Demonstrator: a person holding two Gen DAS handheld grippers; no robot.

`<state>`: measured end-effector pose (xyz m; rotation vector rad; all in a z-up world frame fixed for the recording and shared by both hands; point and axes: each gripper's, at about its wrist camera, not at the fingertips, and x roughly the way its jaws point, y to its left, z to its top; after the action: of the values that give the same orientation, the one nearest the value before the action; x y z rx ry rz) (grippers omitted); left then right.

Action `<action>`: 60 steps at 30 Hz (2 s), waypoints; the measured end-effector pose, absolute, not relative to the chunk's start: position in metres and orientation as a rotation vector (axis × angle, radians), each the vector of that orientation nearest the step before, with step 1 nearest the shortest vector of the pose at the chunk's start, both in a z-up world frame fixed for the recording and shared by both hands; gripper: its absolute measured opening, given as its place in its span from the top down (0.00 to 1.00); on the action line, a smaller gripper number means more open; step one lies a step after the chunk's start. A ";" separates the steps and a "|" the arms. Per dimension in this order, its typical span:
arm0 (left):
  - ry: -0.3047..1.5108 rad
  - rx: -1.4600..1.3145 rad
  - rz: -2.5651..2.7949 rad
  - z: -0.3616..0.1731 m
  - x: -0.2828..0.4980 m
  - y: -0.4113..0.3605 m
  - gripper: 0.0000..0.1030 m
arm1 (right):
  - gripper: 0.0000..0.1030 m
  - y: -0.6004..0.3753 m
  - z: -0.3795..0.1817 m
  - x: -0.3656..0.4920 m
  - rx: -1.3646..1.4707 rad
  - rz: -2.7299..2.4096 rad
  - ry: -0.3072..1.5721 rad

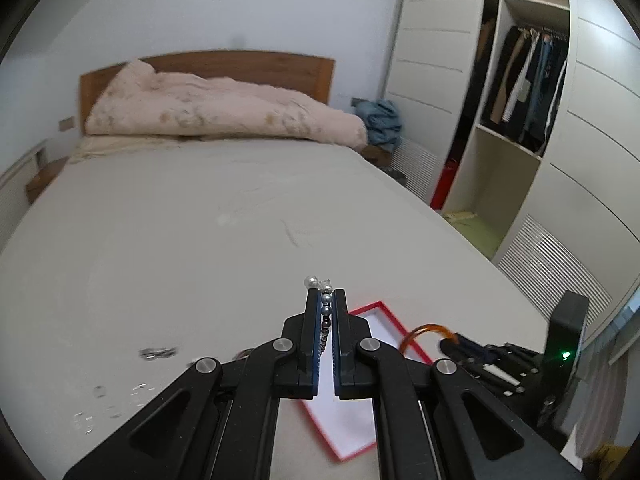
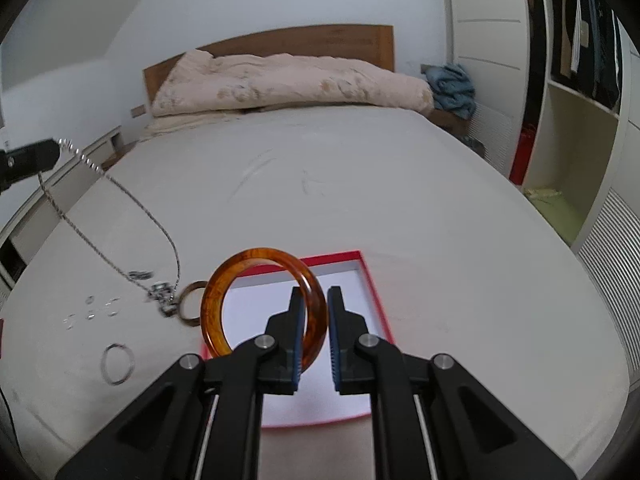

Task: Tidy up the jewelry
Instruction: 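Carry the amber bangle and silver chain into the red box and release both, then withdraw both tools from the red box toward the remaining jewelry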

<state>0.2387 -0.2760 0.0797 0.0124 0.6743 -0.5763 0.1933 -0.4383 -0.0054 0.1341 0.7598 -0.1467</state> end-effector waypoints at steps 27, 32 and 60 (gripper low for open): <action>1.031 0.159 -0.530 -0.115 0.274 -0.342 0.61 | 0.78 -0.485 -0.131 0.238 0.158 -0.194 1.033; 0.953 0.155 -0.516 -0.059 0.251 -0.314 0.61 | 0.69 -0.475 -0.087 0.214 0.143 -0.205 0.981; 0.588 0.092 -0.164 0.164 0.102 -0.012 0.37 | 0.69 -0.322 0.149 0.061 0.115 0.038 0.598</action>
<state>0.1025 -0.0117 0.1640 0.0924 0.5882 -0.1640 0.0613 -0.3223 0.1487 0.1153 0.5984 0.0385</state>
